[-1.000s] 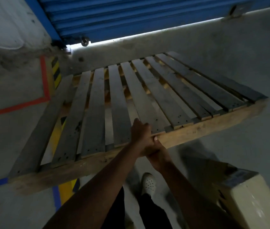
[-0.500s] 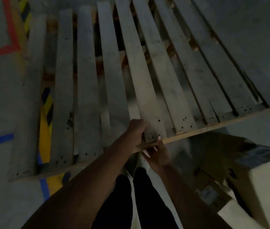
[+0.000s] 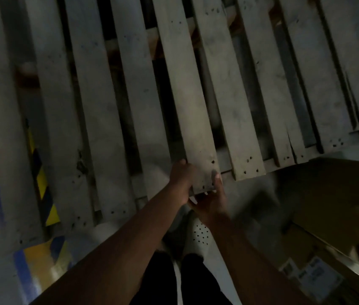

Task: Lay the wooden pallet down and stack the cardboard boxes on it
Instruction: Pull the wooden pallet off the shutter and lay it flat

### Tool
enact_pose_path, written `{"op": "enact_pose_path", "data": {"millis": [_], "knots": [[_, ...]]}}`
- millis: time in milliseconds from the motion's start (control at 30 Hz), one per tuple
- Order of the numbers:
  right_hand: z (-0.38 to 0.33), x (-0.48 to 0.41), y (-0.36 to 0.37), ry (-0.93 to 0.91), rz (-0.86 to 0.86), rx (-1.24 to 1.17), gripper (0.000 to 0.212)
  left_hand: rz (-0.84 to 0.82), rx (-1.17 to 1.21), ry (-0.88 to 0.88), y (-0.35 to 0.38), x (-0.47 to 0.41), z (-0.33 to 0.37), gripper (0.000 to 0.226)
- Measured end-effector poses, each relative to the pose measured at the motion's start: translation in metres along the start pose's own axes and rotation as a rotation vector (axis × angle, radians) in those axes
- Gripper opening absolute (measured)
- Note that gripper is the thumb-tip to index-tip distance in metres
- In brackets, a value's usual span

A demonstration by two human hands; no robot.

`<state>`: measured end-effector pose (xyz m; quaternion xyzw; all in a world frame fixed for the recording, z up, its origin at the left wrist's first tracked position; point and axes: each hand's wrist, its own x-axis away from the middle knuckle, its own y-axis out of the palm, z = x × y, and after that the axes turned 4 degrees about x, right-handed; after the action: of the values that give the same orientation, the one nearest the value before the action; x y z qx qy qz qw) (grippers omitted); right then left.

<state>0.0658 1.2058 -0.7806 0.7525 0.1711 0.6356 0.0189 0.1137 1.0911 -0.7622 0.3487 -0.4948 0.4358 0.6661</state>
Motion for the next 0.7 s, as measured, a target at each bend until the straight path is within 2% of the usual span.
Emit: {"op": "enact_pose_path", "data": {"millis": [133,167,233,267,300,367,400,500,600,700], "knots": [[0.005,-0.045,-0.015,-0.002,0.027,0.063,0.069,0.035,0.058,0.002,0.009,-0.039,-0.02,0.033],[0.005,-0.052,-0.015,0.006,0.037,0.115,0.063,0.055,0.074,0.002,0.009,-0.046,-0.024,0.034],[0.004,-0.065,-0.018,0.013,0.142,0.327,0.033,0.081,0.081,0.011,0.008,-0.061,-0.031,0.036],[0.003,-0.07,-0.02,0.001,0.247,0.486,0.02,0.093,0.085,0.008,0.007,-0.071,-0.035,0.036],[0.003,-0.074,-0.026,-0.06,0.381,0.648,0.016,0.107,0.089,0.011,0.007,-0.077,-0.038,0.034],[0.0,-0.075,-0.034,-0.317,0.592,0.879,0.025,0.132,0.094,0.01,0.007,-0.087,-0.041,0.032],[-0.003,-0.072,-0.035,-0.445,0.603,0.972,0.028,0.141,0.1,0.013,0.008,-0.09,-0.043,0.03],[-0.007,-0.072,-0.027,-0.666,0.414,1.41,0.032,0.096,0.119,-0.014,0.005,-0.092,-0.044,0.023],[-0.002,-0.084,-0.021,-0.723,0.322,1.643,0.058,0.042,0.141,-0.037,0.0,-0.092,-0.041,0.032],[0.0,-0.09,-0.01,-0.663,0.398,1.622,0.073,0.019,0.138,-0.046,0.0,-0.089,-0.041,0.036]]}}
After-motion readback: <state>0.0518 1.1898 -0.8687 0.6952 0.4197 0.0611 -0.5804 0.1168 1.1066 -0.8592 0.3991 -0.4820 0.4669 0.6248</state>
